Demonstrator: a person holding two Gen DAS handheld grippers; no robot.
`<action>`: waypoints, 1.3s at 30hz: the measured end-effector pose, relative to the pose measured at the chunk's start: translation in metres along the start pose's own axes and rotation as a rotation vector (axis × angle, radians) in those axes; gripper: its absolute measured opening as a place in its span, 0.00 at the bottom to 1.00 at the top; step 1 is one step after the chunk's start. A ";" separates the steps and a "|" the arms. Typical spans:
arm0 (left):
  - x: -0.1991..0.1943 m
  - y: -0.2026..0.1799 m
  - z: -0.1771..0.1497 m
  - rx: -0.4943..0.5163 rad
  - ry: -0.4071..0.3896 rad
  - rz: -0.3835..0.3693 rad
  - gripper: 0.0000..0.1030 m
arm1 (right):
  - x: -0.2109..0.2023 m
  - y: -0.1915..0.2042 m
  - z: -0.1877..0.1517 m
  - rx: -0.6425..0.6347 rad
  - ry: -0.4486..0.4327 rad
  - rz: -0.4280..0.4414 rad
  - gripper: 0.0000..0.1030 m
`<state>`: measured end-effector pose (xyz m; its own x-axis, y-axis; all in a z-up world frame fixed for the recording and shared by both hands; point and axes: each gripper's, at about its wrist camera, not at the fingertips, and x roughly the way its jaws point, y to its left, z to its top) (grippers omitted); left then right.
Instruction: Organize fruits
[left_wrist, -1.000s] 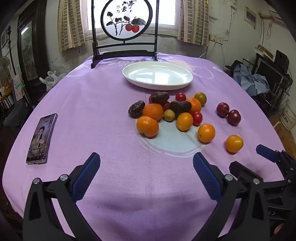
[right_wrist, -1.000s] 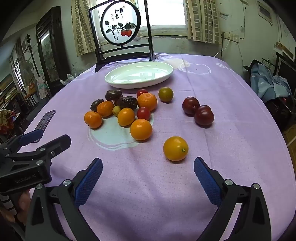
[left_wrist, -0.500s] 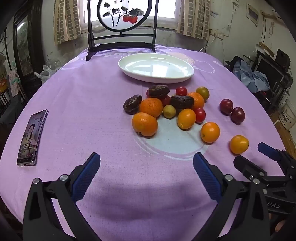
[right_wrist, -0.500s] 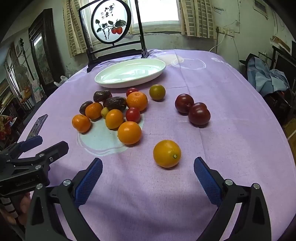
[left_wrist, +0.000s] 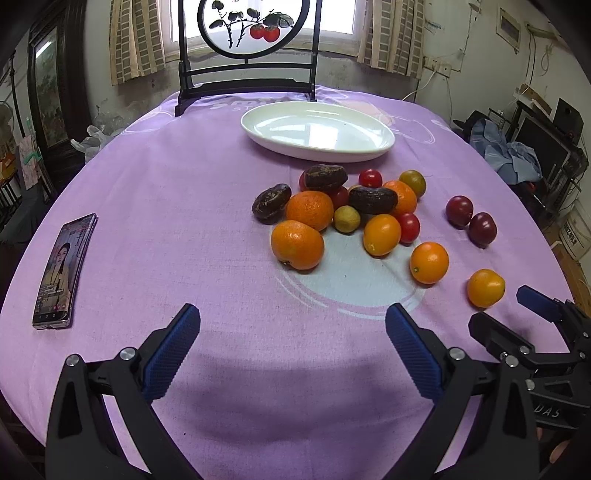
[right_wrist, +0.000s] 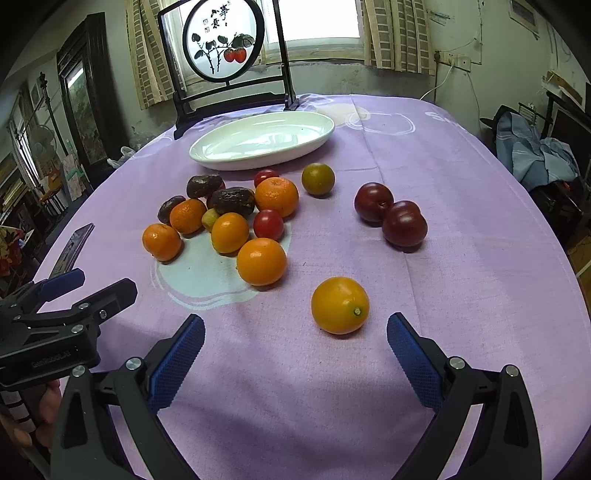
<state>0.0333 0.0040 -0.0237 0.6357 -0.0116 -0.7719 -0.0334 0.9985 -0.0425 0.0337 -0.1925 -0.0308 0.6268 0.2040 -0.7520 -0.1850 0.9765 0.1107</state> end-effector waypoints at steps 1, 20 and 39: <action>0.000 0.000 0.000 -0.001 -0.001 0.000 0.96 | 0.000 0.000 0.000 0.000 0.000 0.000 0.97; -0.002 0.001 -0.002 -0.001 0.002 0.002 0.96 | 0.001 0.000 -0.002 0.002 0.003 0.006 0.97; -0.002 0.001 -0.002 -0.002 0.003 0.003 0.96 | 0.002 0.001 -0.004 0.001 0.004 0.005 0.97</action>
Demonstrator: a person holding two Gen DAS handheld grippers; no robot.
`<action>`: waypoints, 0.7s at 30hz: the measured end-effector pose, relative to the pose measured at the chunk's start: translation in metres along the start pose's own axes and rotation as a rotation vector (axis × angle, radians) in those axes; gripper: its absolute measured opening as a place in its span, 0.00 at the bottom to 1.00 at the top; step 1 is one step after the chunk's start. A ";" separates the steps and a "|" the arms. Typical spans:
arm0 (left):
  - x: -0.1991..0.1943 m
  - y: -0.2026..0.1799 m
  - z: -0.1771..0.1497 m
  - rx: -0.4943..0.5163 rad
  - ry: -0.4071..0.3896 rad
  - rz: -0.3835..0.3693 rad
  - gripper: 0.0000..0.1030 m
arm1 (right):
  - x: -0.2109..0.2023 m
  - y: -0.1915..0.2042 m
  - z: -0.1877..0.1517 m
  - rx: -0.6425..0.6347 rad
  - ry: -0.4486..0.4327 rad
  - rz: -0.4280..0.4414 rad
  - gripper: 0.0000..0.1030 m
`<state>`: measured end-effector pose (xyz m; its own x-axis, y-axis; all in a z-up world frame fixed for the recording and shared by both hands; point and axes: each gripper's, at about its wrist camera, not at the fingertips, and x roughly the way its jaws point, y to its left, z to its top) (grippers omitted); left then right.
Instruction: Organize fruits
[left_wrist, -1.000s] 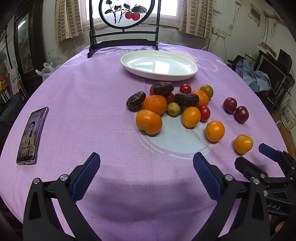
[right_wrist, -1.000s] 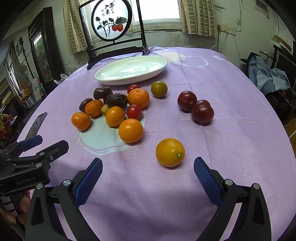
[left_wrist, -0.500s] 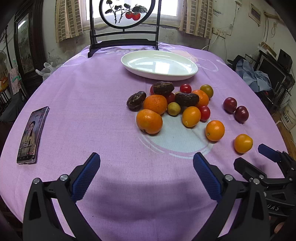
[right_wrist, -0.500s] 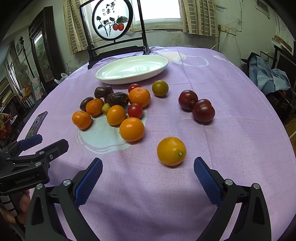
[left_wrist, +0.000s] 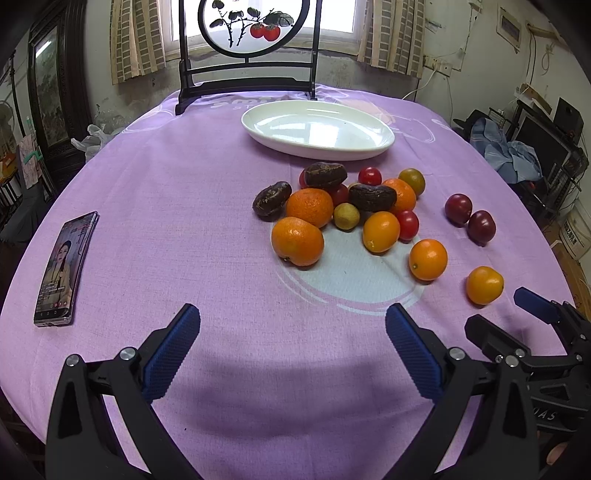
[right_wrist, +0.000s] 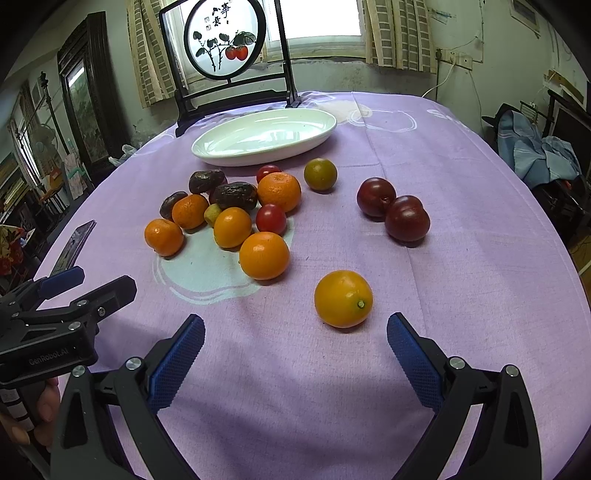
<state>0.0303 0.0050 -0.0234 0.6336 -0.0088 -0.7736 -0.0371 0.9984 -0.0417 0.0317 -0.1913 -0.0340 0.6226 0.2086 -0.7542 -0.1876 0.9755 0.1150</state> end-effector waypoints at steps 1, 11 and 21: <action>0.000 0.000 0.000 0.000 0.000 -0.001 0.96 | 0.000 0.000 0.000 0.000 0.000 0.000 0.97; 0.000 0.000 0.000 0.001 0.001 0.000 0.96 | 0.001 0.000 -0.002 0.000 0.002 0.000 0.97; -0.001 -0.002 -0.002 0.001 0.006 -0.001 0.96 | 0.001 0.000 -0.002 0.000 0.004 0.000 0.97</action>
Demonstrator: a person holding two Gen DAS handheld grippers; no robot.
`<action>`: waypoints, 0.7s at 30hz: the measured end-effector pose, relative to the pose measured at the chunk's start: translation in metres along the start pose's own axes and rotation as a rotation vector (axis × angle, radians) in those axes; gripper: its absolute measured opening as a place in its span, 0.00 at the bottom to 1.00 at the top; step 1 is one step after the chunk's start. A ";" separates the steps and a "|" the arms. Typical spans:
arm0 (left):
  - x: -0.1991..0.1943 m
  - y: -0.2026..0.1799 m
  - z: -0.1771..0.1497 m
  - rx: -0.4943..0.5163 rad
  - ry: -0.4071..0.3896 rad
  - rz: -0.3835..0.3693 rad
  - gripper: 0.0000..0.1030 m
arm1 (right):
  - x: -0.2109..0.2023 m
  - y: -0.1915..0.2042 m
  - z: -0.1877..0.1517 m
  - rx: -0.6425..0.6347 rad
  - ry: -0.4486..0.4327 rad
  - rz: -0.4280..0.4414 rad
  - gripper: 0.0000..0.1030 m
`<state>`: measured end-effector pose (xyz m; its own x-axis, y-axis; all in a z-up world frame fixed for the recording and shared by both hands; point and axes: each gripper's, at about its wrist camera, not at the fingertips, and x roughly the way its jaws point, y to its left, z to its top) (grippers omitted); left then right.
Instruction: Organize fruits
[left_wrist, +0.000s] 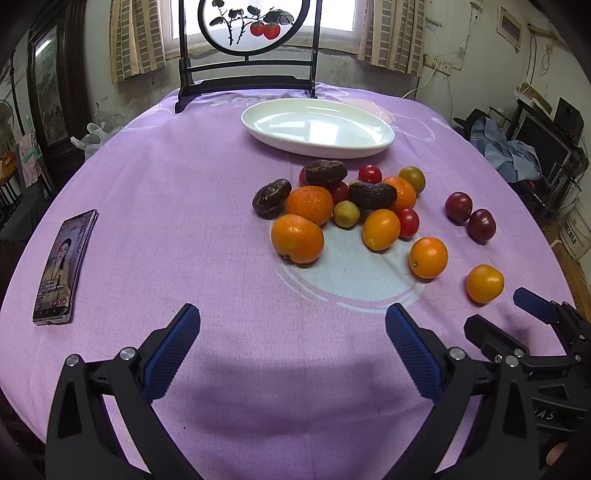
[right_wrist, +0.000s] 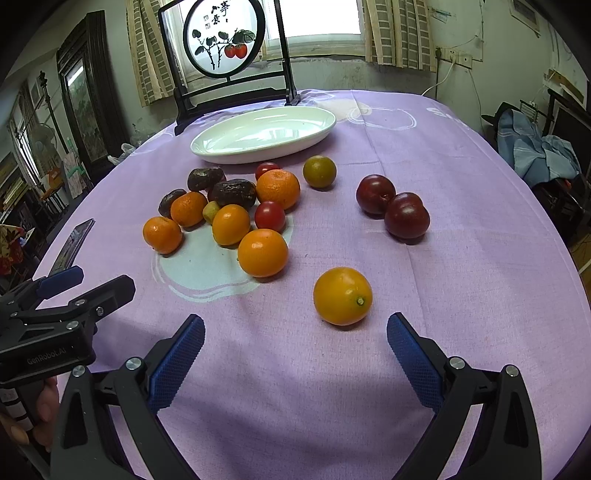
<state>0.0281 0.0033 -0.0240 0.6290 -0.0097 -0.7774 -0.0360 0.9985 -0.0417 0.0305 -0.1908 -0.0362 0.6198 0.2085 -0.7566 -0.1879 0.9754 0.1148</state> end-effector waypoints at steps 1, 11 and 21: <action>0.000 0.000 0.000 0.000 0.000 0.000 0.96 | 0.000 0.000 -0.001 0.000 0.001 0.000 0.97; 0.007 0.002 0.000 -0.001 0.010 -0.003 0.96 | 0.007 -0.004 -0.001 -0.001 0.041 -0.017 0.97; 0.024 0.025 0.005 -0.022 0.026 0.005 0.96 | 0.036 -0.011 0.005 -0.026 0.156 -0.065 0.97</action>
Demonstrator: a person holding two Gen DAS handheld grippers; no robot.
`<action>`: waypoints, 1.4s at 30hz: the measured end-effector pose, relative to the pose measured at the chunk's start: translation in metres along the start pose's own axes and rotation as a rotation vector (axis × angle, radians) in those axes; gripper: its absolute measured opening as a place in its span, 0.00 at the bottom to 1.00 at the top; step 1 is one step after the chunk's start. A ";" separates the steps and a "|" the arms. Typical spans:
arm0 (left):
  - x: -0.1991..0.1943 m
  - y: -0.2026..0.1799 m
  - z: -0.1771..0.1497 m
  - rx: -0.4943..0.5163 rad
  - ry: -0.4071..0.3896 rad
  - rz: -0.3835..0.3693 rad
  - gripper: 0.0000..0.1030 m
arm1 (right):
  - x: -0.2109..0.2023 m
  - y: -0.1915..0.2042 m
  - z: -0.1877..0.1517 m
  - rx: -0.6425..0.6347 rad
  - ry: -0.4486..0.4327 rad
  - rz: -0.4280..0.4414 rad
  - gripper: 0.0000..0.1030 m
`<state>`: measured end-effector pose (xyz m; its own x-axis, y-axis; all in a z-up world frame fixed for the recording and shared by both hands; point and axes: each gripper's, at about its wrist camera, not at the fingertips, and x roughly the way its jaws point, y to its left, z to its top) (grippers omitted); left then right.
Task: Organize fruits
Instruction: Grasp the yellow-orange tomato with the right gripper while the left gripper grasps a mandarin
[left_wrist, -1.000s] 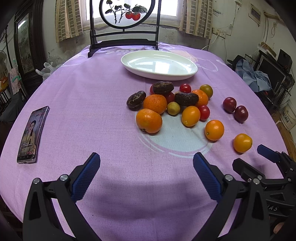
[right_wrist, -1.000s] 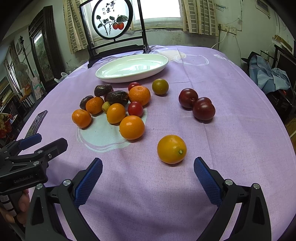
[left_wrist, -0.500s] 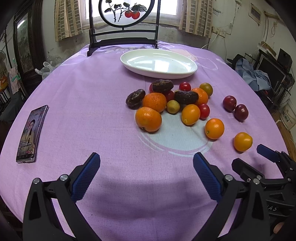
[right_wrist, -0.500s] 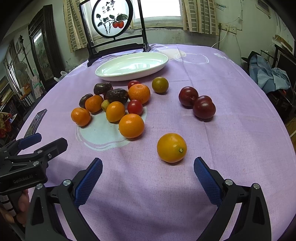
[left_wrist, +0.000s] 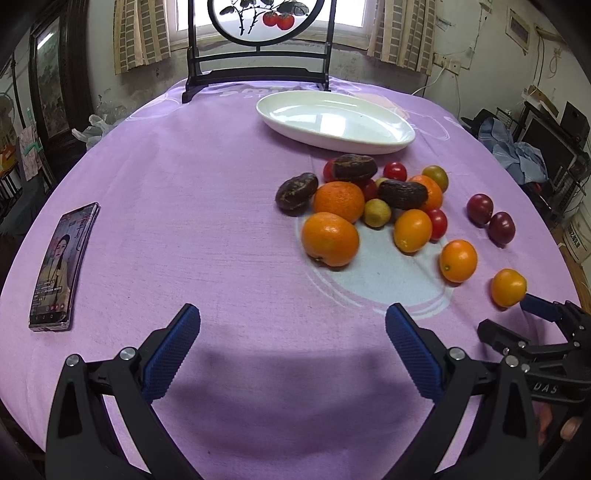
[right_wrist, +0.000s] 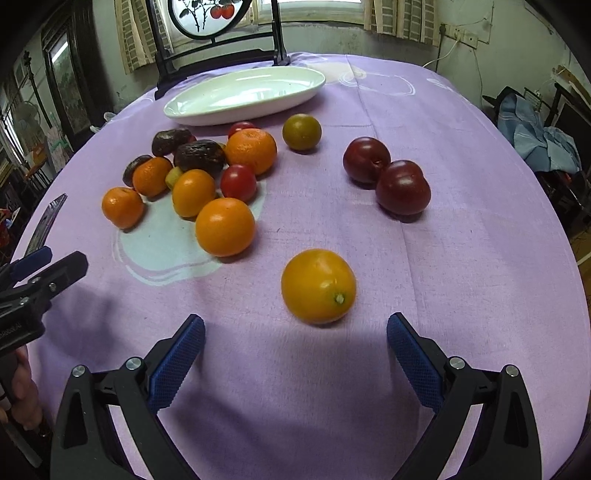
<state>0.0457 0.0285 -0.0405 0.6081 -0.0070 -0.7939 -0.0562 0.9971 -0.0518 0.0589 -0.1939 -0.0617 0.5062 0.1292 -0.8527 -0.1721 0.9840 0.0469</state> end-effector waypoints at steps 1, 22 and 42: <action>0.003 0.003 0.001 -0.004 0.006 0.001 0.96 | 0.003 0.000 0.003 -0.005 0.005 -0.008 0.97; 0.044 -0.012 0.034 0.017 0.116 -0.004 0.96 | -0.007 -0.019 0.005 -0.009 -0.058 0.098 0.37; 0.031 -0.033 0.053 0.160 0.045 -0.078 0.40 | -0.029 -0.011 0.020 -0.072 -0.116 0.208 0.37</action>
<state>0.1083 -0.0004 -0.0317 0.5693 -0.0849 -0.8177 0.1188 0.9927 -0.0203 0.0633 -0.2055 -0.0270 0.5470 0.3452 -0.7627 -0.3400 0.9241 0.1745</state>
